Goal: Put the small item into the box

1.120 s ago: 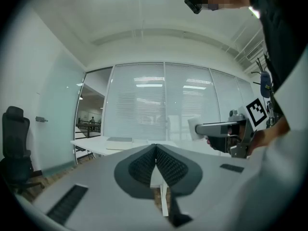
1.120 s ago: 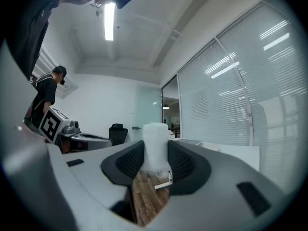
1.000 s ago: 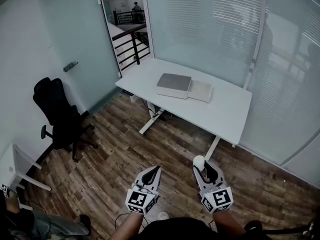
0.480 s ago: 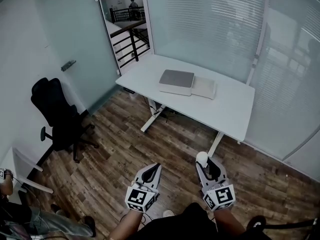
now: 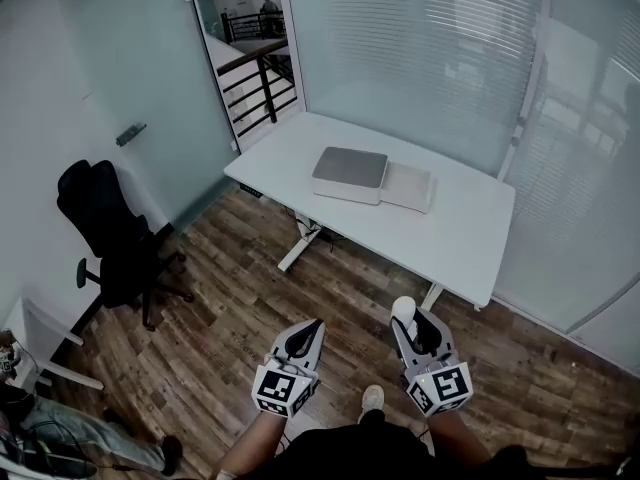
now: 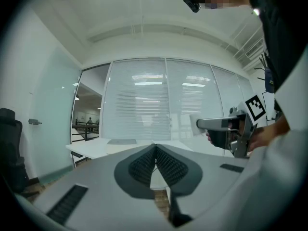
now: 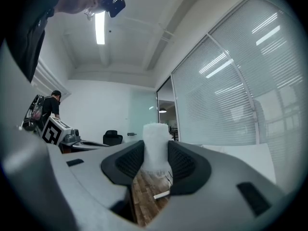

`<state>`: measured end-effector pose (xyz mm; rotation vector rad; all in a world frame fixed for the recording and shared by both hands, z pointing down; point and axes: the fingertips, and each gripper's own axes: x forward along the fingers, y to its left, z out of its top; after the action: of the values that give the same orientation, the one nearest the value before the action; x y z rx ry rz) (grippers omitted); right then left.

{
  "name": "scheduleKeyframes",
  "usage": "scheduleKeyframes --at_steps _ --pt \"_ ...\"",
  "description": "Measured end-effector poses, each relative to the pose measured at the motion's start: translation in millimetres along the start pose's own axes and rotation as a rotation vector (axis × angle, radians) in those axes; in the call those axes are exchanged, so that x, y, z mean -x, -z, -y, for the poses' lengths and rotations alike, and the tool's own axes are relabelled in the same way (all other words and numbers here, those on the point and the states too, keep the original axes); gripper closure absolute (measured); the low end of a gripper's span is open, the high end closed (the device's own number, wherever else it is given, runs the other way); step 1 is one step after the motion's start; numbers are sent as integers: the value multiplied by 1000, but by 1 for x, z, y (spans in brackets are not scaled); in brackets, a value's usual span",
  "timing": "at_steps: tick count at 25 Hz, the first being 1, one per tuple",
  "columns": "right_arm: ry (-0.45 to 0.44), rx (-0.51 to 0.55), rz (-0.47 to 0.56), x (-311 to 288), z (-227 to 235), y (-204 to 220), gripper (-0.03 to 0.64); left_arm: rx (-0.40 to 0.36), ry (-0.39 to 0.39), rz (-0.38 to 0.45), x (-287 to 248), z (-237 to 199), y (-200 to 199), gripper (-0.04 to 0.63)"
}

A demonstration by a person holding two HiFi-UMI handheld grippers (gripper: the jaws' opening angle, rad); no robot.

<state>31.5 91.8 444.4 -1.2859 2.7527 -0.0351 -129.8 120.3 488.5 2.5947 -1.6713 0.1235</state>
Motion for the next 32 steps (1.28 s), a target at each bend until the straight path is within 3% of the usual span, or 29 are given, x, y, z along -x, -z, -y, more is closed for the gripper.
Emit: scheduleKeyframes --at_steps 3,18,32 --pt "-8 -1 1 -20 20 -1 456 -19 -12 38 -27 -10 -13 584" --pt "-17 -15 -16 -73 120 14 456 2 -17 9 -135 -18 -10 584" --pt "-56 -26 -11 -107 165 15 456 10 -60 3 -184 -27 -14 584"
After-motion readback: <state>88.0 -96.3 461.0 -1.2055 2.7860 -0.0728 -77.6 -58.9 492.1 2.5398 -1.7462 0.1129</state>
